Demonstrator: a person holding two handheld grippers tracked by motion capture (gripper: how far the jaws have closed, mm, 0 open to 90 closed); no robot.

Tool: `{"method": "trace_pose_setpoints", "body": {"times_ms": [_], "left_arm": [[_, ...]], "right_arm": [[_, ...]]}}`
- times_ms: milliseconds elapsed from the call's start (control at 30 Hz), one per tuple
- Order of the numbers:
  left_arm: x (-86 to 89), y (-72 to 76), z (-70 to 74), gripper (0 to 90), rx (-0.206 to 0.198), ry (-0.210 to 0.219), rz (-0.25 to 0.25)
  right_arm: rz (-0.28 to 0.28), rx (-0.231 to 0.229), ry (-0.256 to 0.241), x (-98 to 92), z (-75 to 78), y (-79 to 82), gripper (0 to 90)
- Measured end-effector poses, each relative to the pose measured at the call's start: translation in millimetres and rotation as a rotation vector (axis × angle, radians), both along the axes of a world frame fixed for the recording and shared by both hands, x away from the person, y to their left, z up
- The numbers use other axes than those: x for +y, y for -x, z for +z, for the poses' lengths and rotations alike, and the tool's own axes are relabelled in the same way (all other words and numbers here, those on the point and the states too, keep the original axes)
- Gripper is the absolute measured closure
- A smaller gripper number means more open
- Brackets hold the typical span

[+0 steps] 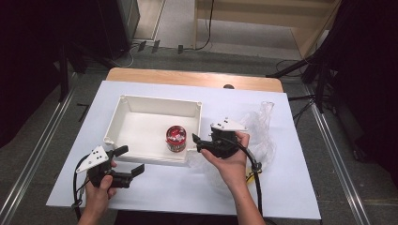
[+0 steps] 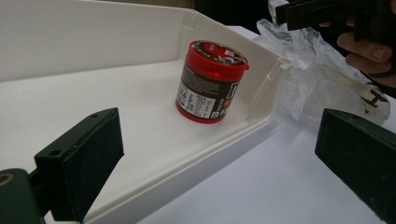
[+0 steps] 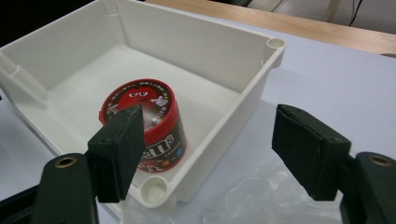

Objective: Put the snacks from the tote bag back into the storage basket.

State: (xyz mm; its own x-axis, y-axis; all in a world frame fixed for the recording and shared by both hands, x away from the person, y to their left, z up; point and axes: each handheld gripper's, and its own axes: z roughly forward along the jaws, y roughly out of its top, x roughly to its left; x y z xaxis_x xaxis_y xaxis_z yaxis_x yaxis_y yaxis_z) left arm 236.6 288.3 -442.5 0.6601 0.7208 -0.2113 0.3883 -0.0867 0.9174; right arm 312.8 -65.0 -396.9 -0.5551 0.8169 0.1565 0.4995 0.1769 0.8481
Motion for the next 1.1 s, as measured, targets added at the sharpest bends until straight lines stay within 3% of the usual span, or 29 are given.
{"method": "trace_pose_setpoints", "body": {"times_ms": [1100], "left_arm": [[0.0,-0.4,-1.6,1.0,0.003,-0.002,0.003]], "right_arm": [[-0.116,0.014,-0.033,-73.2,-13.4,8.9,25.5]]}}
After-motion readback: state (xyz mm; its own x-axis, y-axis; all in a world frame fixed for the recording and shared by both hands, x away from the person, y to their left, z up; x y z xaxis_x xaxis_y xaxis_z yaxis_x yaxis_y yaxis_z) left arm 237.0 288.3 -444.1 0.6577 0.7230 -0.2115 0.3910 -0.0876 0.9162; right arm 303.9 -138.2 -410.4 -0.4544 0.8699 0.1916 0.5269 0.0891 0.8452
